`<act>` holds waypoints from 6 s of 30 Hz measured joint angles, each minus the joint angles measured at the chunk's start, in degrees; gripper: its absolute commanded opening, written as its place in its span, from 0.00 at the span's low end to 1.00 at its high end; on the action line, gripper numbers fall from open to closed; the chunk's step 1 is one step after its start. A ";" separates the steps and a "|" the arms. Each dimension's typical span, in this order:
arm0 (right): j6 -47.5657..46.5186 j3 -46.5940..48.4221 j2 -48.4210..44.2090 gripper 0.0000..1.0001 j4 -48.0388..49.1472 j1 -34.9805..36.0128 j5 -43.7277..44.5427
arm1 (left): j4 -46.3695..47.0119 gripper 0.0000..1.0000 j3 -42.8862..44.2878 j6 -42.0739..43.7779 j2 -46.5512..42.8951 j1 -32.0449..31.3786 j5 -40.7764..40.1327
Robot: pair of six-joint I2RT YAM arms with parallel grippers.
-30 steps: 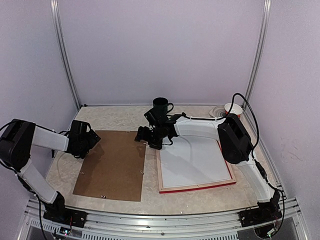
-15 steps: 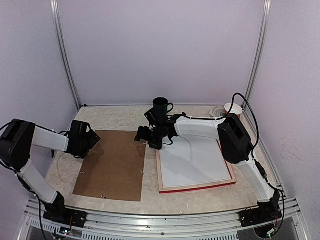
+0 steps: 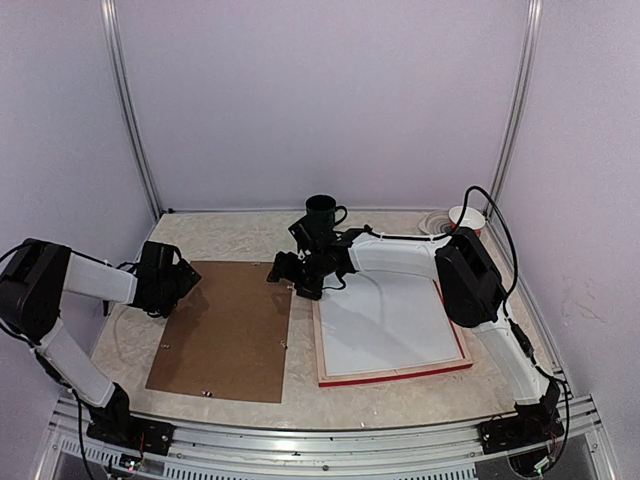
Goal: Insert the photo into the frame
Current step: Move the backboard to the frame body.
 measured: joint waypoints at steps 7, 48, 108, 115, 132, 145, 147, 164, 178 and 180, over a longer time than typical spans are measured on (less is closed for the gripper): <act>0.52 -0.76 0.00 0.89 1.84 -0.02 -0.26 | 0.24 0.99 -0.22 0.00 -0.17 0.00 0.22; 0.37 -11.56 -1.95 0.88 22.49 -1.66 -4.20 | 0.17 0.99 -0.52 0.02 -0.61 0.00 0.83; -3.93 -5.16 -3.61 0.99 -1.62 3.58 2.78 | 1.01 0.99 -5.57 -1.64 -5.49 -3.65 1.20; -3.65 -9.57 -5.20 0.99 4.07 2.84 0.66 | 2.60 0.99 -6.47 -1.62 -5.57 -4.00 0.46; -0.52 -25.31 -12.15 0.99 21.27 0.74 -7.34 | 1.11 0.99 -6.60 -1.66 -6.45 -5.20 -0.26; -0.24 -27.52 -14.40 0.99 22.62 0.55 -8.11 | -0.59 0.99 -6.60 -2.12 -7.13 -6.60 -0.90; -0.24 -27.65 -14.93 0.99 22.71 0.55 -8.09 | -0.66 0.99 -6.60 -2.16 -7.13 -6.75 -1.07; -0.50 -36.85 -25.62 0.99 24.04 -1.66 -5.99 | -1.86 0.99 -3.28 -4.85 -4.20 -14.05 -2.16; -1.79 -46.42 -30.71 0.99 23.80 -8.63 -3.82 | 2.67 0.99 5.20 -7.61 5.60 -21.66 -0.76; -2.21 -46.64 -30.71 0.99 24.04 -9.70 -4.39 | 3.69 0.99 5.33 -7.89 6.01 -22.03 0.15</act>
